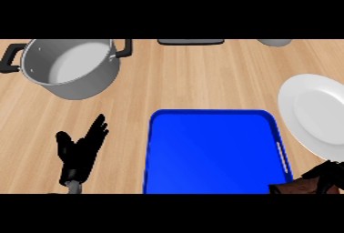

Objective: Pick the sweet potato from the tray and place it in the plate

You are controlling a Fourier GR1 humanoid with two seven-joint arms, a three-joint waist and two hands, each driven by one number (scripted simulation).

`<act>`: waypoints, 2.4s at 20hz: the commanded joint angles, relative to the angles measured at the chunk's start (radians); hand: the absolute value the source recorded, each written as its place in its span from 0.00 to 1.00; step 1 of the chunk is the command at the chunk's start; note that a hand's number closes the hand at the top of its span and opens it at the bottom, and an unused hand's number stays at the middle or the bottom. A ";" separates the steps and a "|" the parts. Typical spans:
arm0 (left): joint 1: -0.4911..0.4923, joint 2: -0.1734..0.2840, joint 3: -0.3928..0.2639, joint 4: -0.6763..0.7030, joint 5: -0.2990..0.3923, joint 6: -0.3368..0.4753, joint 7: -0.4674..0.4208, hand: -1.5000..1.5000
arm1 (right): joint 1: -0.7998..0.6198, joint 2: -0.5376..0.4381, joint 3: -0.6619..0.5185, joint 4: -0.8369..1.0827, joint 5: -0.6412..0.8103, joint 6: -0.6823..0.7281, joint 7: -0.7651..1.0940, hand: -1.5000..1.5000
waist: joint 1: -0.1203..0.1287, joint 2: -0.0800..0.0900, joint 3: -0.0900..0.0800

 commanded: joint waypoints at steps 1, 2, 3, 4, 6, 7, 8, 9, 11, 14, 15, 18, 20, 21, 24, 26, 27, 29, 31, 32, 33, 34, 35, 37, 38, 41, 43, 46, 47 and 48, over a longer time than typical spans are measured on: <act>0.039 -0.016 -0.025 -0.001 -0.020 0.002 -0.021 0.50 | -0.076 -0.045 -0.206 0.160 -0.270 0.011 -0.159 1.00 | 0.011 0.002 -0.001; -0.016 -0.020 -0.016 -0.001 -0.017 0.011 0.018 0.50 | -0.059 -0.027 -0.219 0.230 -0.285 0.002 -0.245 1.00 | 0.004 0.001 -0.002; 0.011 -0.027 -0.019 0.003 -0.016 0.012 -0.006 0.50 | -0.085 -0.040 -0.280 0.289 -0.331 0.011 -0.279 1.00 | 0.007 0.002 0.000; -0.027 0.005 -0.002 -0.016 -0.007 -0.006 0.039 0.50 | -0.193 -0.007 -0.277 0.395 -0.322 0.019 -0.287 1.00 | 0.021 0.005 -0.002; -0.041 0.002 0.005 -0.020 0.010 -0.010 0.066 0.50 | -0.236 -0.012 -0.368 0.498 -0.390 0.030 -0.357 1.00 | 0.020 0.005 -0.001; -0.021 -0.022 -0.011 0.045 -0.013 -0.020 -0.022 0.50 | -0.296 -0.011 -0.375 0.579 -0.394 0.051 -0.390 1.00 | 0.022 0.006 -0.003; 0.010 0.004 0.004 -0.012 0.008 -0.026 0.012 0.50 | -0.326 -0.074 -0.453 0.628 -0.458 0.109 -0.381 1.00 | 0.032 0.006 -0.002; -0.050 -0.032 -0.020 0.044 -0.018 -0.011 0.009 0.50 | -0.384 -0.020 -0.425 0.737 -0.446 0.095 -0.475 1.00 | 0.029 0.009 -0.002; -0.041 -0.030 -0.012 0.053 -0.025 -0.012 -0.016 0.50 | -0.431 -0.071 -0.499 0.854 -0.517 0.191 -0.543 1.00 | 0.024 0.008 -0.002; 0.012 -0.023 -0.034 -0.005 -0.035 -0.016 -0.007 0.50 | -0.564 -0.100 -0.548 1.082 -0.528 0.246 -0.648 1.00 | 0.044 0.009 -0.001; -0.014 -0.018 -0.006 0.008 -0.010 -0.030 0.000 0.50 | -0.580 -0.124 -0.562 1.137 -0.524 0.283 -0.689 1.00 | 0.031 0.007 -0.003; -0.069 -0.018 -0.007 -0.001 -0.032 -0.003 0.058 0.50 | -0.732 -0.101 -0.569 1.380 -0.498 0.275 -0.794 1.00 | 0.043 0.011 -0.001; -0.067 -0.019 0.007 0.056 -0.023 -0.033 0.009 0.50 | -0.822 -0.125 -0.578 1.519 -0.484 0.309 -0.838 1.00 | 0.043 0.012 -0.002; -0.065 -0.028 -0.015 0.029 -0.044 -0.011 0.038 0.50 | -0.873 -0.147 -0.593 1.565 -0.485 0.317 -0.844 1.00 | 0.045 0.012 -0.002; -0.080 -0.026 0.003 0.073 -0.028 -0.031 0.001 0.50 | -0.834 -0.244 -0.467 1.621 -0.345 0.336 -0.617 0.00 | 0.073 0.027 -0.003; -0.078 -0.028 -0.023 0.037 -0.028 -0.045 0.029 0.50 | -0.883 -0.245 -0.426 1.702 -0.303 0.376 -0.604 0.00 | 0.086 0.027 -0.001; -0.085 -0.036 -0.032 0.045 -0.039 -0.039 0.025 0.50 | -0.876 -0.195 -0.419 1.737 -0.303 0.390 -0.672 0.00 | 0.085 0.029 0.001; -0.087 -0.021 -0.010 0.043 -0.024 -0.052 0.019 0.50 | -0.913 -0.174 -0.413 1.798 -0.294 0.425 -0.712 0.00 | 0.082 0.028 0.002; -0.064 -0.027 -0.012 0.007 -0.011 -0.048 0.050 0.50 | -0.976 -0.188 -0.453 1.843 -0.327 0.484 -0.756 0.00 | 0.080 0.023 0.002; -0.092 -0.009 0.018 0.000 -0.002 -0.038 0.078 0.50 | -0.941 -0.145 -0.462 1.855 -0.341 0.489 -0.822 0.00 | 0.069 0.022 0.002; -0.031 -0.023 -0.010 0.033 -0.010 -0.066 0.005 0.50 | -0.960 -0.170 -0.489 1.860 -0.365 0.523 -0.843 0.00 | 0.076 0.025 0.003; -0.039 -0.032 -0.028 0.015 -0.047 -0.028 0.018 0.50 | -0.988 -0.149 -0.498 1.862 -0.374 0.524 -0.863 0.00 | 0.073 0.023 0.003; -0.029 -0.040 -0.028 0.014 -0.043 -0.029 0.001 0.50 | -0.988 -0.176 -0.527 1.865 -0.402 0.563 -0.891 0.00 | 0.078 0.026 0.004; -0.064 -0.037 -0.020 0.023 -0.051 -0.010 0.046 0.50 | -1.021 -0.174 -0.577 1.881 -0.452 0.601 -0.911 0.00 | 0.065 0.023 0.004; -0.085 -0.015 -0.002 -0.022 -0.019 -0.034 0.089 0.50 | -1.010 -0.155 -0.604 1.884 -0.479 0.600 -0.951 0.00 | 0.062 0.020 0.004; -0.045 -0.059 -0.026 0.043 -0.053 -0.011 0.004 0.50 | -1.017 -0.207 -0.661 1.938 -0.527 0.686 -0.965 0.00 | 0.057 0.024 0.002; -0.056 -0.016 0.009 0.010 -0.005 -0.060 0.036 0.50 | -1.004 -0.257 -0.684 1.983 -0.542 0.738 -0.944 0.00 | 0.060 0.025 0.003; -0.053 -0.024 0.010 0.039 -0.020 -0.054 0.008 0.50 | -0.988 -0.315 -0.698 2.014 -0.560 0.882 -0.919 0.00 | 0.045 0.020 0.001; -0.039 -0.012 0.012 0.024 -0.029 -0.047 0.019 0.50 | -0.934 -0.326 -0.690 2.009 -0.554 0.952 -0.973 0.00 | 0.036 0.016 0.001; -0.053 -0.010 0.021 0.033 -0.022 -0.048 0.035 0.50 | -0.973 -0.329 -0.697 2.018 -0.561 0.966 -0.943 0.00 | 0.044 0.018 0.001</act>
